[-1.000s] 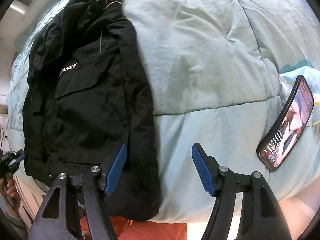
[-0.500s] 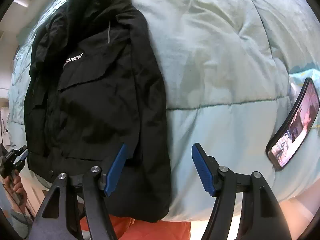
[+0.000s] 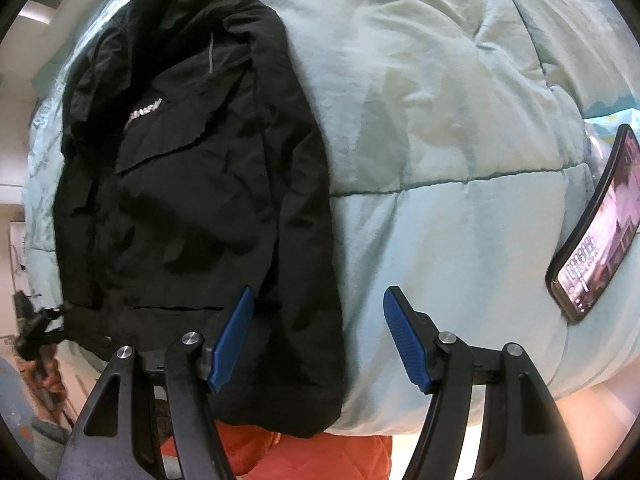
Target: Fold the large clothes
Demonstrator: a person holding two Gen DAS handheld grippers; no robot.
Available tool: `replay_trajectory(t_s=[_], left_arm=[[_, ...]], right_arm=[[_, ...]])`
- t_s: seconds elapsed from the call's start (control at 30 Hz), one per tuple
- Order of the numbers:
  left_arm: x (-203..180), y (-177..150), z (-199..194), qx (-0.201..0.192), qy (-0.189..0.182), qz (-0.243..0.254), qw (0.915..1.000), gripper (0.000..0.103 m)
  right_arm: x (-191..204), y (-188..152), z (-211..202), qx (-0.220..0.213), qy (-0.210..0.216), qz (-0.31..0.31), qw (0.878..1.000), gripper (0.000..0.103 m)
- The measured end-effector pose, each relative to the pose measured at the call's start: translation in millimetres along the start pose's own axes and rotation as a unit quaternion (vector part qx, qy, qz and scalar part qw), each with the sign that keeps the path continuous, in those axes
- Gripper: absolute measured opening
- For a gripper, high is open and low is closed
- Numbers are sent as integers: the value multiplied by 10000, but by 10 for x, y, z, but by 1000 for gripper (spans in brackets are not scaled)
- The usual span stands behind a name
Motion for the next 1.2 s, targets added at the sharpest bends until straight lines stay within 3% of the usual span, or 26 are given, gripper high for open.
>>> replay_trajectory(t_s=[0.07,0.1,0.13,0.23,0.33,0.37,0.4,0.5,0.57,0.73,0.87,1.0,1.03,1.07,1.1,1.2], left_arm=[[-48,0,-18,-147,-60,85,9998,66],[-91,-4,-39,-223,-57,195,9995,61],[-144,-17,-57,-248,-91,331,9991,41],[-274,-33,-135,-314,0,755,9966,34],[-287,-34,-175,-293,-102,703,9970,33],[-271,-24,-175,-264,-166,639,9975,34],[-256,-18,-167,-229,-197,616,9976,34],[-241,-36,-135,-105,-123,620,9979,34],[-351,-13,-277,-319,-252,789,9961,34],[-581,-39,-480,-192,-1050,933,9899,34],[-557,-191,-47,300,-916,780,9923,41],[-498,-194,102,250,-758,584,9951,41],[-492,-188,85,210,-753,589,9952,38],[-507,-159,22,105,-718,686,9950,23],[-518,-135,-48,36,-650,807,9946,14],[-607,-14,-299,-233,-873,843,9923,11]], right_arm=[[-22,1,-9,14,73,51,10000,72],[-35,-6,-5,36,102,78,9999,73],[-54,-16,-1,65,140,107,9998,73],[-121,-111,71,296,271,245,9989,73],[-98,-225,166,500,459,337,9971,73],[-48,-246,169,513,620,335,9962,68],[13,-254,147,465,776,308,9954,54],[166,-199,-41,174,584,-186,9980,46],[231,-161,-175,52,734,-302,9968,39],[277,-171,-198,255,1267,-30,9916,40],[277,-246,117,655,1373,351,9877,47],[288,-353,317,875,1525,695,9820,45],[310,-354,283,802,1516,662,9830,40],[348,-326,208,660,1493,524,9852,37],[372,-301,142,543,1438,403,9873,30],[477,-180,-73,243,1576,259,9869,24]])
Point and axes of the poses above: each gripper's, at about its wrist camera, not at the fingertips, and z roughly the way its jaws point, x to its left, y to its top, the point moved 7 cm from there along z, roughly the way its jaws point, and after that the axes turned 9 degrees about -x, right-handed, at the moved point
